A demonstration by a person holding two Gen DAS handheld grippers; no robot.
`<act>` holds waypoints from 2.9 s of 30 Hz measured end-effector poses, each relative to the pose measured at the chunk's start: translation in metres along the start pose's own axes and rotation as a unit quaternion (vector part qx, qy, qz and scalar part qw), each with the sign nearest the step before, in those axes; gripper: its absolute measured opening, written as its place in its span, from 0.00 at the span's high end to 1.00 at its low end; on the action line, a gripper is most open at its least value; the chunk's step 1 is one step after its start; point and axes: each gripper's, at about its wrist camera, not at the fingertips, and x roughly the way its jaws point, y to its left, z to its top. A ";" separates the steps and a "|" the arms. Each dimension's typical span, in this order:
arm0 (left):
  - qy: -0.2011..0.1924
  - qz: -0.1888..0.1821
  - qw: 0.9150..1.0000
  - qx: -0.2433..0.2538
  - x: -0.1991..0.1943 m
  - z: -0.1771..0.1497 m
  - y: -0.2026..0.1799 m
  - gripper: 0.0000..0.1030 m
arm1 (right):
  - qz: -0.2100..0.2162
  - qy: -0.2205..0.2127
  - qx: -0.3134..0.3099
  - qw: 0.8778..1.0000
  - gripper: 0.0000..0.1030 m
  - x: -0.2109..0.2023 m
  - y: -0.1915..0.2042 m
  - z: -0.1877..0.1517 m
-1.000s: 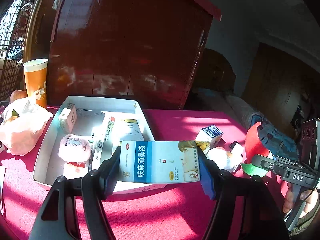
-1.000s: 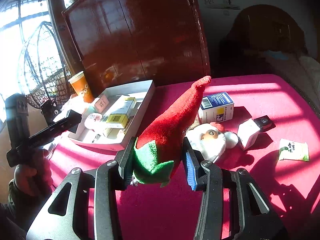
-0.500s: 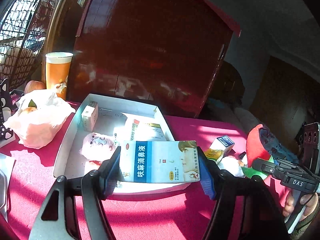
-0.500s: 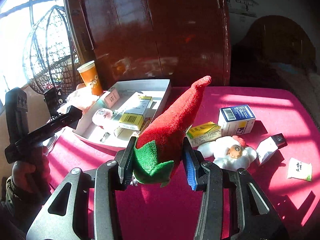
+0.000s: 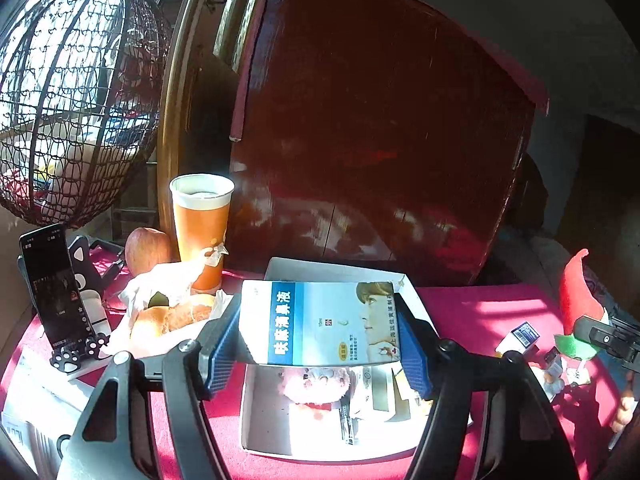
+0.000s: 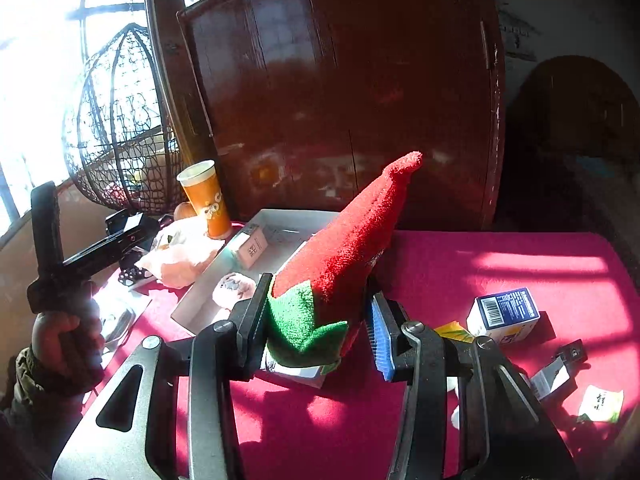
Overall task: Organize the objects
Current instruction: 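Carry the nasal-drop box and chili plush into the white tray box and release both, then move both grippers back toward the yellow tissue pack and green snack packet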
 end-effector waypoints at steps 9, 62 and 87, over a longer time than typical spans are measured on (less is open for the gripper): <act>0.023 0.051 0.997 0.051 0.057 0.027 -0.028 0.33 | 0.033 0.048 -0.035 0.998 0.59 0.072 0.052 0.031; 0.049 0.166 0.984 0.051 0.096 -0.018 -0.031 0.15 | -0.019 0.077 -0.094 0.992 0.12 0.139 0.091 -0.041; 0.122 0.000 0.991 0.049 0.048 -0.088 -0.119 0.15 | -0.199 0.025 0.090 0.976 0.12 -0.010 -0.098 -0.115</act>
